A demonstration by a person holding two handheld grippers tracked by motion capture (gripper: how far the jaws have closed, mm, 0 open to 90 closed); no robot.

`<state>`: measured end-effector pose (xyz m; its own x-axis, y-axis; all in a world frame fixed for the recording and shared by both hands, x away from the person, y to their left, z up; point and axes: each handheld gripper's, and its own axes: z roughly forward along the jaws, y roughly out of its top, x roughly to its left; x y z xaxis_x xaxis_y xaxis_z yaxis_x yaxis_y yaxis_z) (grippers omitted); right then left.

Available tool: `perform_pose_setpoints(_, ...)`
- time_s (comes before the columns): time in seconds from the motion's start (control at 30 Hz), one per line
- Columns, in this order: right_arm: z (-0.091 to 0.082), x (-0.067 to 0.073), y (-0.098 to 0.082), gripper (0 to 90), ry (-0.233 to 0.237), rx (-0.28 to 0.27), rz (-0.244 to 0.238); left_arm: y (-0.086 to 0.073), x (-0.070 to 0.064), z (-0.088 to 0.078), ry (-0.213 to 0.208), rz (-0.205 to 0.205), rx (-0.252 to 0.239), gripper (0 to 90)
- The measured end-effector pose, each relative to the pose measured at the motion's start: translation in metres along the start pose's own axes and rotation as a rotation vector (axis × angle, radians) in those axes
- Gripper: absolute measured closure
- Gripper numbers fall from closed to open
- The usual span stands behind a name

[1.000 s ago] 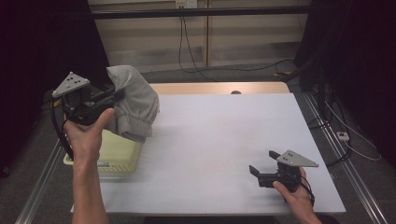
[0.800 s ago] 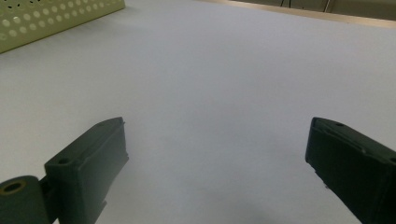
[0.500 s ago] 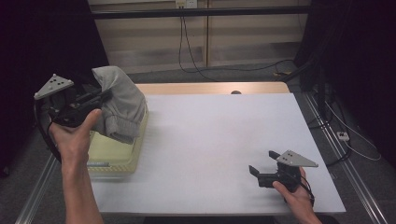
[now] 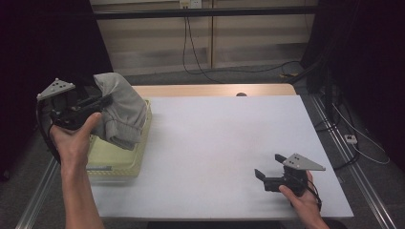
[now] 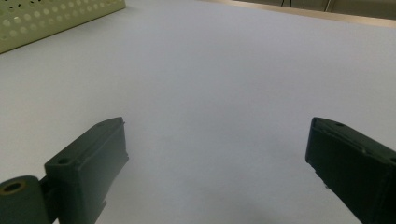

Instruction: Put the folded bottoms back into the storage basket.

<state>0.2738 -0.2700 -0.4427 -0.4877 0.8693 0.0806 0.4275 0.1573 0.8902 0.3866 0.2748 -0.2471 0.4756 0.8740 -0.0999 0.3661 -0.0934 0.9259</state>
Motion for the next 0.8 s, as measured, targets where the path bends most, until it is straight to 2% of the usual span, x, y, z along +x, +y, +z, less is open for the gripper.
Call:
perform_pose_setpoints(0.23,0.0,0.0,0.0,5.2,0.001,0.0,0.001,-0.003,0.007,-0.004,0.017,-0.009,0.007,78.6)
perform_pose_setpoints(0.4,0.0,0.0,0.0,5.2,0.001,0.004,-0.001,-0.006,0.015,-0.008,0.008,-0.02,0.019,78.5)
perform_pose_setpoints(0.8,0.0,0.0,0.0,5.2,0.002,0.004,-0.003,-0.017,0.027,0.007,0.008,-0.028,0.101,78.5)
